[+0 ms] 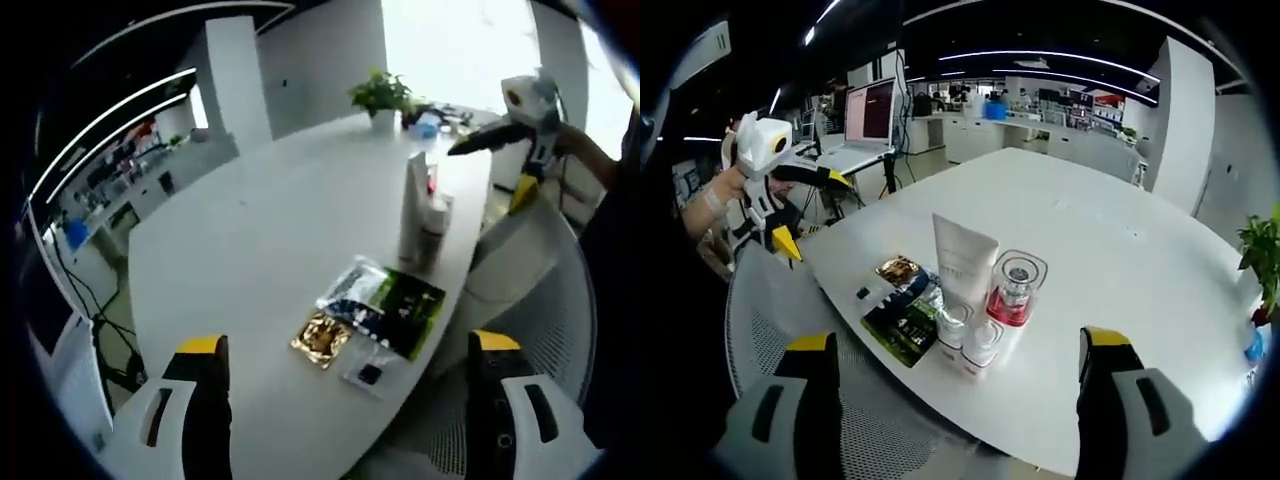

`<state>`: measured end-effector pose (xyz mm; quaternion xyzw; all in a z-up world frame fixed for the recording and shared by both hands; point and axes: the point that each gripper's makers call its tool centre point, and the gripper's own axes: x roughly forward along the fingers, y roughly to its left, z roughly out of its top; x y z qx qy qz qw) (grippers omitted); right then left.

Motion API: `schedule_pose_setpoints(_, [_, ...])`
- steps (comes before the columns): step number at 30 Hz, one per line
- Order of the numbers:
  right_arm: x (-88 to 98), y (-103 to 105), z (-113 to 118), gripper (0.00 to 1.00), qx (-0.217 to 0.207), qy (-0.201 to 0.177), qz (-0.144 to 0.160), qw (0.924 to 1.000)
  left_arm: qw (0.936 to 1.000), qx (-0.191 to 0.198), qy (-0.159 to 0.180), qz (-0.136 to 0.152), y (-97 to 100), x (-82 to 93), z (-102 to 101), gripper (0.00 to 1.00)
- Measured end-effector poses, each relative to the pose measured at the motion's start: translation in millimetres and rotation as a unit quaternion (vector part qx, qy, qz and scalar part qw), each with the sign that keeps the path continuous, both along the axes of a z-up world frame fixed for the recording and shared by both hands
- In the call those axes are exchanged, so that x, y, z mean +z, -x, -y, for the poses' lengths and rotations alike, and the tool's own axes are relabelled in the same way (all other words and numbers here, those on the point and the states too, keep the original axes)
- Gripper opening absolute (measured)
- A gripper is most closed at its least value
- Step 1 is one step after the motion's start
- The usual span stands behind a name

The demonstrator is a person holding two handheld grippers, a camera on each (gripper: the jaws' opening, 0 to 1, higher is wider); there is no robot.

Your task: Arrange the skincare products in the storage area until every visible bottle or jar stands upright without overlapping.

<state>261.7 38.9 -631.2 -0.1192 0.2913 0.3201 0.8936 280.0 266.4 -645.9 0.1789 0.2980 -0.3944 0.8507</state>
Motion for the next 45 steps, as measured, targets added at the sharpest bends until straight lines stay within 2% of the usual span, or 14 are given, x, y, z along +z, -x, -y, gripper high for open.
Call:
schedule_pose_setpoints(7, [-0.2, 1, 0, 1.00, -0.003, 0.001, 0.001, 1.0000, 0.9998, 0.020, 0.009, -0.001, 6.5, 2.3, -8, 0.97])
schedule_pose_setpoints(12, [-0.9, 1, 1, 1.00, -0.007, -0.001, -0.001, 1.0000, 0.9984, 0.051, 0.025, 0.003, 7.7, 7.6, -17, 0.97])
schedule_pose_setpoints(21, [-1.3, 2, 0, 1.00, -0.009, -0.004, -0.002, 0.9999, 0.9971, 0.074, 0.017, 0.001, 13.7, 3.9, -26, 0.97])
schedule_pose_setpoints(45, [-1.4, 5, 0, 1.00, -0.007, -0.004, -0.004, 1.0000, 0.9975, 0.067, 0.023, -0.004, 15.0, 6.3, -17, 0.97])
